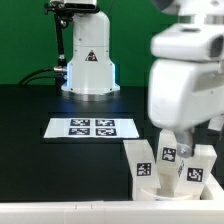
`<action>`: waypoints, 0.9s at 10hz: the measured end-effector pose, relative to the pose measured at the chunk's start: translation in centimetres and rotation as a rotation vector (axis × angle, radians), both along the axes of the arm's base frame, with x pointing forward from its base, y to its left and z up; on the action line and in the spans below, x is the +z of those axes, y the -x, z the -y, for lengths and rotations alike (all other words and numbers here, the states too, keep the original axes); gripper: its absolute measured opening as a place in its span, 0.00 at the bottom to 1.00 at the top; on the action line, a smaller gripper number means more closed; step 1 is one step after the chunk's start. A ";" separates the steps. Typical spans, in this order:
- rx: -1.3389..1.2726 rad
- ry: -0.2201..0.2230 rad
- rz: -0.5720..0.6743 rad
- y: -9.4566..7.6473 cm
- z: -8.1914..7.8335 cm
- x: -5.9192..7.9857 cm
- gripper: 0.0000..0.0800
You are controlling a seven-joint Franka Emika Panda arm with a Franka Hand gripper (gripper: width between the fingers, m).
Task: Assemble stool
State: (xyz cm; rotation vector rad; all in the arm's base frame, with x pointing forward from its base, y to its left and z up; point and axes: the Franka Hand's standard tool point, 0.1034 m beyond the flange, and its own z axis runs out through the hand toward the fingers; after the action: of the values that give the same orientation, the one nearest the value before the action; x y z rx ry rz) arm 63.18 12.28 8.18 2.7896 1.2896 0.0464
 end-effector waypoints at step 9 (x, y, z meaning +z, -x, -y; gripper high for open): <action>-0.030 0.022 0.005 -1.0 1.2 -1.0 0.42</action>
Offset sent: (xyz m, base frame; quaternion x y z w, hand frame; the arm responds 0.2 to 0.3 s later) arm 0.0179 0.0080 -0.0060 0.0021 0.0272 -0.1586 0.9870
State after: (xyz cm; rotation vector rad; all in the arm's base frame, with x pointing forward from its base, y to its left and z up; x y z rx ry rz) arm 64.19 11.08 7.14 2.7880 1.2392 0.0376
